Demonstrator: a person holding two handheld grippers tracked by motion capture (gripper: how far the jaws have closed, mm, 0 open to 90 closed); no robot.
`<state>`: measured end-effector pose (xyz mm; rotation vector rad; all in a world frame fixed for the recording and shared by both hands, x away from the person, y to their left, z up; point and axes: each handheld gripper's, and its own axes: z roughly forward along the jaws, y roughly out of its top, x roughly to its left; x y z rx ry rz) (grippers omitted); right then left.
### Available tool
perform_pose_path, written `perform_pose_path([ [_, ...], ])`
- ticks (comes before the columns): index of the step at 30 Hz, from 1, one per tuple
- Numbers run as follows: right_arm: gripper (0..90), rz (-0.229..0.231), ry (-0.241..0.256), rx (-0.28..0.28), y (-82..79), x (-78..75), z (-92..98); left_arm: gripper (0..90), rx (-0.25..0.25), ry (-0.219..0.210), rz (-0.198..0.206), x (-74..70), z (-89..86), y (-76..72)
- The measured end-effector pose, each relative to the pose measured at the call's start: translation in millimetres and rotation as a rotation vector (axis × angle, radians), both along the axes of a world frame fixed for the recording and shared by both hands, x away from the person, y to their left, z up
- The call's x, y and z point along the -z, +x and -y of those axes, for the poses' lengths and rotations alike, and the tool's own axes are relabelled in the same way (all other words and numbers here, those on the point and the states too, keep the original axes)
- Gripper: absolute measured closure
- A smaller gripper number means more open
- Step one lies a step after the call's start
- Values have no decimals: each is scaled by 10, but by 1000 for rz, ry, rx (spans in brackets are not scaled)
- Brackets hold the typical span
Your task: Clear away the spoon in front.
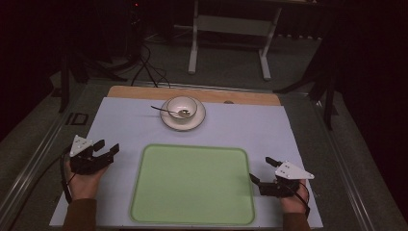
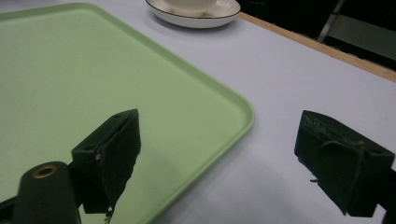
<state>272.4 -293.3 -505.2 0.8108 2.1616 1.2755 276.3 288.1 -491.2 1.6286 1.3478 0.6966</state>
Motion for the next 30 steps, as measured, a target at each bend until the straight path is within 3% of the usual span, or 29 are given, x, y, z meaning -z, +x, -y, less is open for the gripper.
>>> perform_pose_path([
  [7,141,7,2,0,-4,-7,5,398,18,-5,19,-104,55,51],
  [16,141,9,7,2,-5,-14,6,397,53,23,45,-279,171,166],
  [30,142,18,11,3,-5,-21,12,395,72,33,75,-451,282,336],
])
